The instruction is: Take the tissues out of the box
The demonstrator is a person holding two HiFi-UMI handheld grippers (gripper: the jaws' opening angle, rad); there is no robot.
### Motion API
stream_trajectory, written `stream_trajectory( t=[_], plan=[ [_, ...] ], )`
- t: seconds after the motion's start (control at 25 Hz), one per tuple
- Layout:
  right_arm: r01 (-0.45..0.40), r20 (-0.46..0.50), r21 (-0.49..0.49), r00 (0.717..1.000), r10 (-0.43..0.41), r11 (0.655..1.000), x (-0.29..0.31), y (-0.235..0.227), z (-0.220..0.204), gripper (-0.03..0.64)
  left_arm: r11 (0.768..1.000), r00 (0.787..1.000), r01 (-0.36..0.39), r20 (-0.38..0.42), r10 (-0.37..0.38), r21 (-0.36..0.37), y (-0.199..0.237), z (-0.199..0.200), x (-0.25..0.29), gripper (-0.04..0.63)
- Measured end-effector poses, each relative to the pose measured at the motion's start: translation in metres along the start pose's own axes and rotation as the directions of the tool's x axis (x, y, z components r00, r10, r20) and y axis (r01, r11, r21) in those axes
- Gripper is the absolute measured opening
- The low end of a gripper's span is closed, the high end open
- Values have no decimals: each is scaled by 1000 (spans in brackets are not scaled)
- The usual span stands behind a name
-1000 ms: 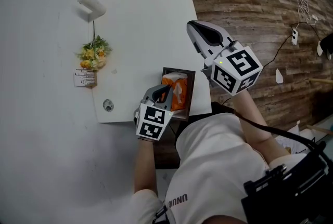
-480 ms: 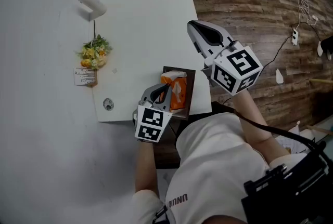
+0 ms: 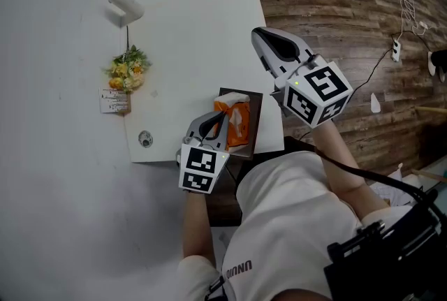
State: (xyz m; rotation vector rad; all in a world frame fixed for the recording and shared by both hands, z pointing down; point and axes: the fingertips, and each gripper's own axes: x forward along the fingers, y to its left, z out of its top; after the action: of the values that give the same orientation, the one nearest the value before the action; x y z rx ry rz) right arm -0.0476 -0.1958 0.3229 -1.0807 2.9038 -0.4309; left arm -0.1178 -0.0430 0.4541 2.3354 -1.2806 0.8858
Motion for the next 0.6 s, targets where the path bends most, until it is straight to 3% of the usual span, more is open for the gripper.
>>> stream_trajectory(
  t=[0.6],
  plan=[
    [-4, 1, -10, 1000, 4, 1000, 1, 3, 1, 21, 1000, 994, -14, 104, 16, -18, 5, 27, -16, 12]
  ],
)
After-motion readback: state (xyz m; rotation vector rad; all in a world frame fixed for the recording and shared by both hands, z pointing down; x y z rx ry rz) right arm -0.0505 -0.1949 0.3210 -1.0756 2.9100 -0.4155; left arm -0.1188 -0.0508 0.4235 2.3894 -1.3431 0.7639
